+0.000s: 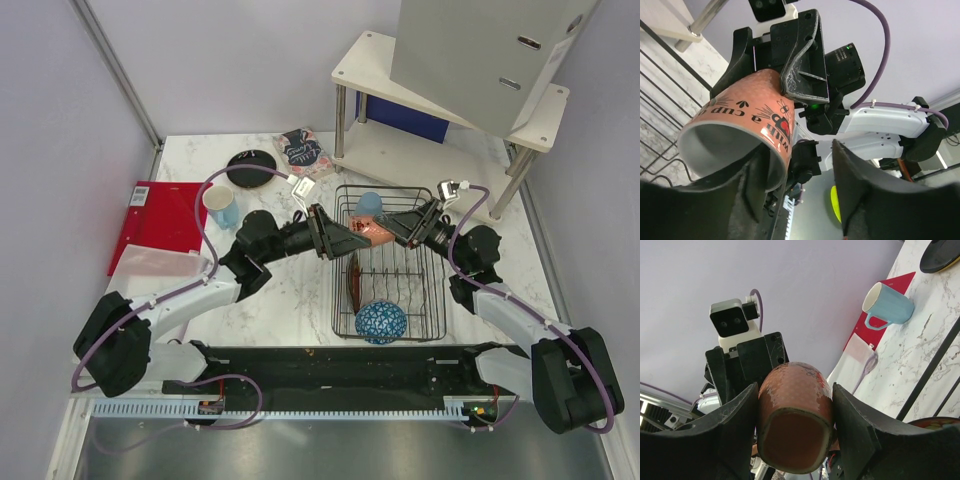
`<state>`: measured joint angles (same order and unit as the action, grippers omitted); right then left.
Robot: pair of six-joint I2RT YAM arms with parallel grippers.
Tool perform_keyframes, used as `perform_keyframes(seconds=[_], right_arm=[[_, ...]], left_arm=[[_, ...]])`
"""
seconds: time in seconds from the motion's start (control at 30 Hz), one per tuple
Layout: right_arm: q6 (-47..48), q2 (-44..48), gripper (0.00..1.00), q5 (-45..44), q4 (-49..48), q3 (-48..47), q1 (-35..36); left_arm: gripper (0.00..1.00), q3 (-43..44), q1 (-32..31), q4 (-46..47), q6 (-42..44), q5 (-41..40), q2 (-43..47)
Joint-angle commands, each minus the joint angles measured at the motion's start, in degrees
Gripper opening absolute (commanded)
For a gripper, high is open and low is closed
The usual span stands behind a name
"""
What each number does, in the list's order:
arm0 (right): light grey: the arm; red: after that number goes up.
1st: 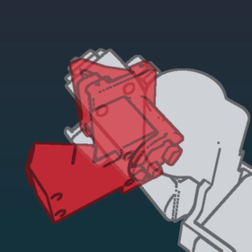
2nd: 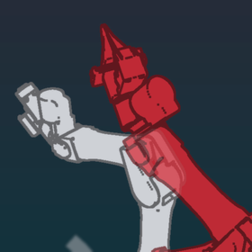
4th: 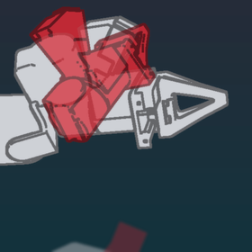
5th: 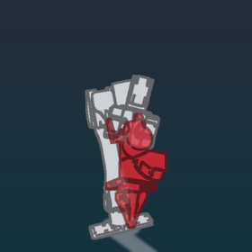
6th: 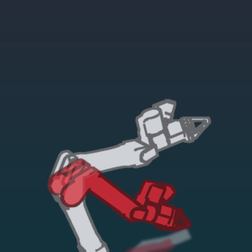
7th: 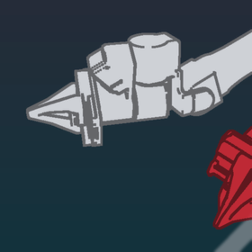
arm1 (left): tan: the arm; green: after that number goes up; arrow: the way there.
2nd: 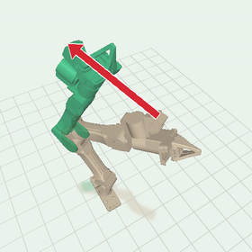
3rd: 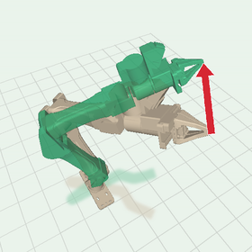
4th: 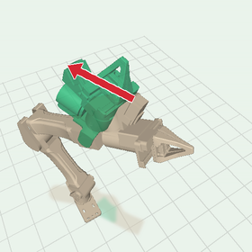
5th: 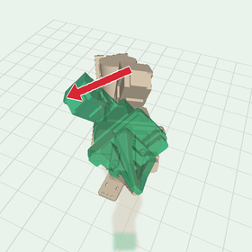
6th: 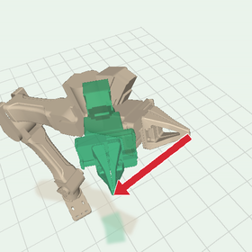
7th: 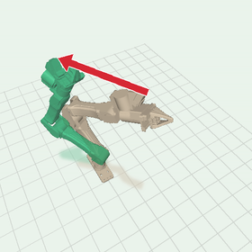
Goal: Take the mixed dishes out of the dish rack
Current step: Pick up the cup from the dish rack.
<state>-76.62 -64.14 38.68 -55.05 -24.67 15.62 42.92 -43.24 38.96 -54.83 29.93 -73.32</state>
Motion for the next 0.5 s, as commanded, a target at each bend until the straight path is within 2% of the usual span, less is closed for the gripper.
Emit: perform_keyframes(seconds=[0.0, 0.03, 0.13, 0.17, 0.4, 0.43, 0.47], right_arm=[[0.94, 0.42, 0.0, -0.8, -3.58, -2.58, 0.2], [1.29, 0.42, 0.0, -0.79, -3.32, -2.49, 0.2], [1.65, 1.03, 0.0, -0.79, -2.52, -2.23, 0.29], [2.0, 1.38, 0.0, -0.79, -2.09, -2.14, 0.29], [5.51, 3.67, 0.0, -0.62, 3.53, -2.93, 0.29], [6.56, 4.63, 0.1, -0.53, 5.28, -3.45, 0.29], [7.88, 5.07, 0.5, -0.44, 9.13, -3.89, 0.29]], left_arm=[[0.51, 1.91, -0.53, 0.94, 2.18, -0.75, 0.02], [0.46, 1.82, -0.53, 0.94, 2.27, -0.75, 0.19], [0.21, 1.38, -0.53, 0.77, 2.53, -1.02, 0.63], [0.02, 1.38, -0.53, 0.51, 2.62, -1.02, 0.72], [0.02, 0.15, -0.53, -0.37, 3.32, -2.6, 3.09], [0.02, 0.15, -0.53, -0.81, 3.67, -3.38, 3.62], [0.02, 0.06, -0.44, -2.38, 4.02, -3.91, 4.23]])
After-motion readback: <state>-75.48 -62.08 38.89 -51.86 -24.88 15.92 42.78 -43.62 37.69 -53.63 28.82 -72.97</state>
